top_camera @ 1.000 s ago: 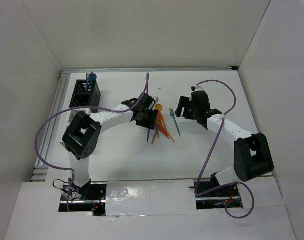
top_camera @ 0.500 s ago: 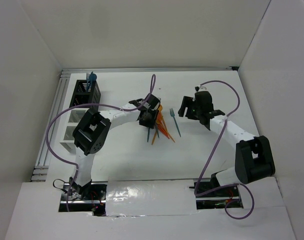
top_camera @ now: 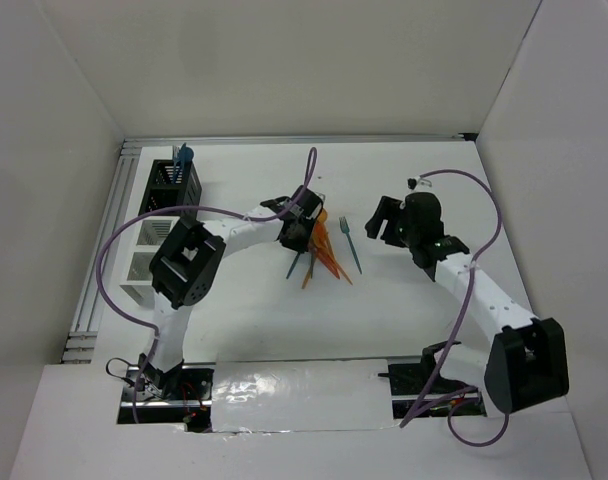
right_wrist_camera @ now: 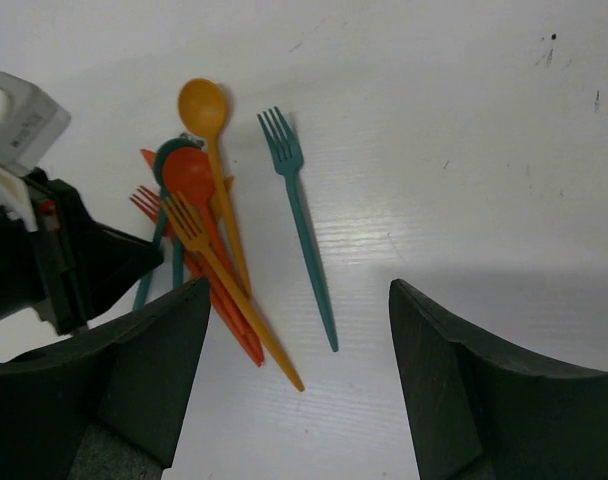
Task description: Sort the eating utensils into containers
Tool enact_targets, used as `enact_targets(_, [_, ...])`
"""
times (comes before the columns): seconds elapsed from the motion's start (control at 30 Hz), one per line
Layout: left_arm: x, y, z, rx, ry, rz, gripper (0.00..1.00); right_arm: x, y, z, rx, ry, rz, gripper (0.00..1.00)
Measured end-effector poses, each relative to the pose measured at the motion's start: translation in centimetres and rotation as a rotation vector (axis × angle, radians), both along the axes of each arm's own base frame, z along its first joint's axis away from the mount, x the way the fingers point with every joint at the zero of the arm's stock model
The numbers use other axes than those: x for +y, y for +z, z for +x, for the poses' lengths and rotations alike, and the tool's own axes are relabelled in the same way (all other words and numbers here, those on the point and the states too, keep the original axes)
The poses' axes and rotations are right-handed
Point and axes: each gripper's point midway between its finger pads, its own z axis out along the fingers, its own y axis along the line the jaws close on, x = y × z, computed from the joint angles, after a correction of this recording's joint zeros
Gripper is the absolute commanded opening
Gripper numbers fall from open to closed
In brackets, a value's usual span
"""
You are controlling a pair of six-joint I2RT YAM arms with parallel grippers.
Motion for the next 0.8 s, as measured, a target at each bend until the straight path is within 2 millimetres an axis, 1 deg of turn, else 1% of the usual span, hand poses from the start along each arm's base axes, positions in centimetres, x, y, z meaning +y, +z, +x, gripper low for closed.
enact_targets(0.03, [0.0, -0.1, 0.1, -0.002, -0.006, -0.005, 0.16, 0.0, 0.4, -0.2, -0.01, -0.003, 0.013, 0.78])
enact_targets(0.13, [-0.2, 0.0, 0.2, -0.003, -0.027, -0.018, 0.14, 0.2, 2.1, -0.6, -0.051, -0.011, 0.05, 0.78])
enact_targets(0.27, [-0.3, 0.1, 0.4, -0.012, -0.044, -0.037, 0.13, -0.1, 3.4, -1.4, -0.088, -0.031, 0.077, 0.78])
enact_targets(0.37, [0.1, 0.2, 0.3, -0.014, -0.048, -0.059, 0.12, -0.4, 4.3, -1.9, -0.115, -0.043, 0.081, 0.78])
enact_targets(0.47, [1.1, 0.5, -0.2, -0.001, -0.042, -0.084, 0.12, -0.6, 4.5, -2.0, -0.122, -0.051, 0.077, 0.78])
enact_targets(0.53, [1.6, 1.4, -0.3, -0.007, -0.036, -0.103, 0.12, -0.6, 4.3, -1.9, -0.115, -0.049, 0.076, 0.78])
enact_targets(0.6, [2.1, 2.9, -0.1, -0.029, -0.027, -0.132, 0.12, -0.4, 4.0, -1.8, -0.113, -0.039, 0.079, 0.78])
enact_targets(0.67, [2.4, 5.7, 0.1, -0.072, -0.027, -0.189, 0.13, -0.2, 3.2, -2.0, -0.097, -0.029, 0.08, 0.79])
enact_targets(0.7, [2.6, 7.3, 0.2, -0.102, -0.031, -0.226, 0.13, -0.1, 2.7, -2.0, -0.085, -0.023, 0.081, 0.79])
enact_targets(0.8, [3.1, 13.3, 0.3, -0.218, -0.057, -0.354, 0.13, 0.4, 1.5, -2.0, -0.046, 0.005, 0.076, 0.79])
